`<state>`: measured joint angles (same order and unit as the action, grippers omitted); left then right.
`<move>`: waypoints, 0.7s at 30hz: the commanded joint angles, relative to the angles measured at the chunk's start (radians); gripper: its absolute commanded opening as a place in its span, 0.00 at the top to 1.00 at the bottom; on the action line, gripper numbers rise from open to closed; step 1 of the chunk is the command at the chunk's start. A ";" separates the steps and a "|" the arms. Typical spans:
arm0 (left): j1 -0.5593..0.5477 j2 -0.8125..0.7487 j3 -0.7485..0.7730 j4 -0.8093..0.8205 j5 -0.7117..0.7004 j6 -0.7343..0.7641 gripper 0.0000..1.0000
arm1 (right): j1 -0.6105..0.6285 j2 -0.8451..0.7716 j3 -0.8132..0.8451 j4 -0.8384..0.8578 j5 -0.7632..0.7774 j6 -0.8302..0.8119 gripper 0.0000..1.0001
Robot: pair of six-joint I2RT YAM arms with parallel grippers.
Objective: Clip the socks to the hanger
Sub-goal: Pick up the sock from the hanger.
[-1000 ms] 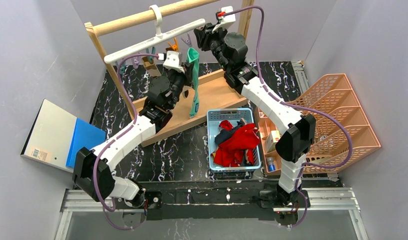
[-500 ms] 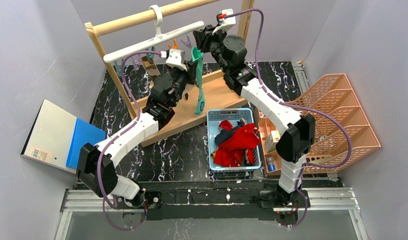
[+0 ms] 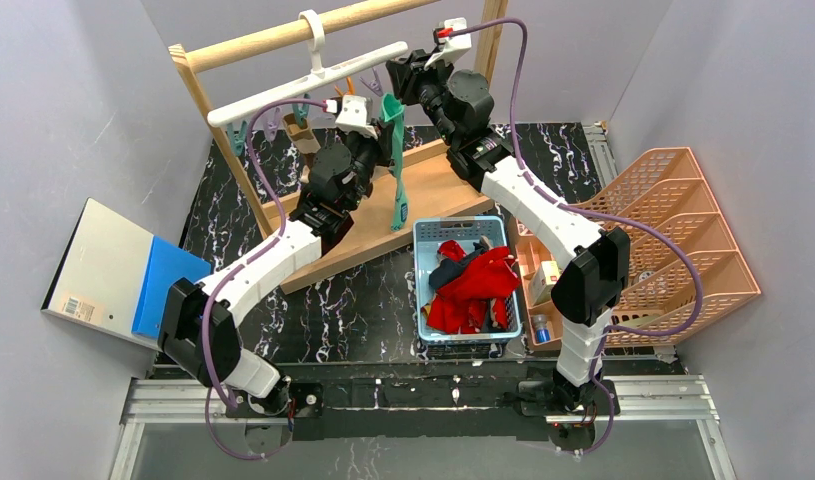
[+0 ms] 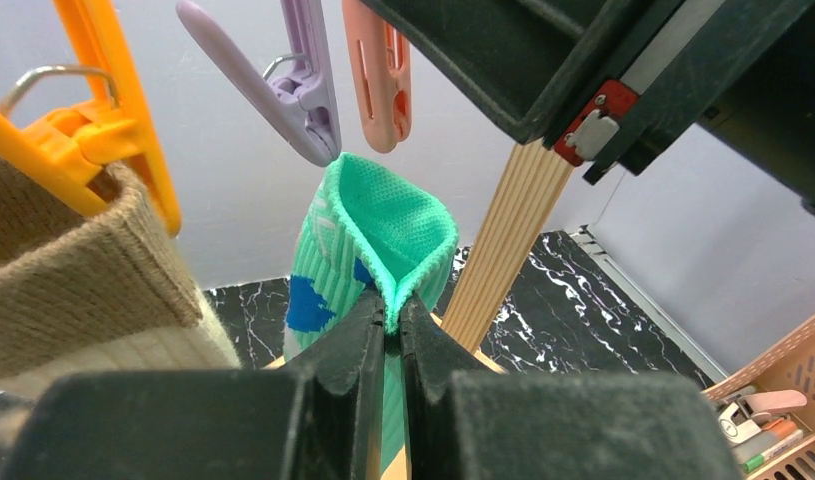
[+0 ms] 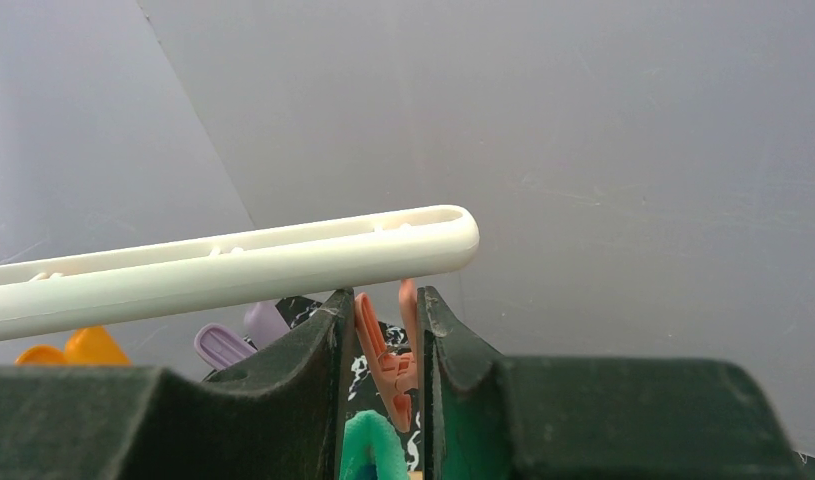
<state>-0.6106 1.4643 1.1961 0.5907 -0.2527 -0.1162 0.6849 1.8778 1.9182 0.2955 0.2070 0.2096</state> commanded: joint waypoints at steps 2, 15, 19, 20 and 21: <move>0.003 0.003 0.050 0.021 -0.035 -0.001 1.00 | 0.003 -0.067 0.001 0.078 0.001 0.013 0.99; 0.003 0.016 0.070 0.046 -0.050 0.001 1.00 | 0.004 -0.079 -0.019 0.082 -0.009 0.029 0.99; 0.003 0.014 0.066 0.061 -0.054 0.001 1.00 | 0.004 -0.082 -0.028 0.087 -0.009 0.035 0.99; 0.003 0.013 0.065 0.064 -0.054 0.001 1.00 | 0.004 -0.083 -0.030 0.087 -0.009 0.037 0.99; 0.003 0.013 0.064 0.065 -0.054 0.001 1.00 | 0.004 -0.084 -0.033 0.088 -0.012 0.037 0.99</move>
<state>-0.6106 1.4937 1.2266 0.5983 -0.2806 -0.1158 0.6849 1.8538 1.8996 0.3038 0.1963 0.2222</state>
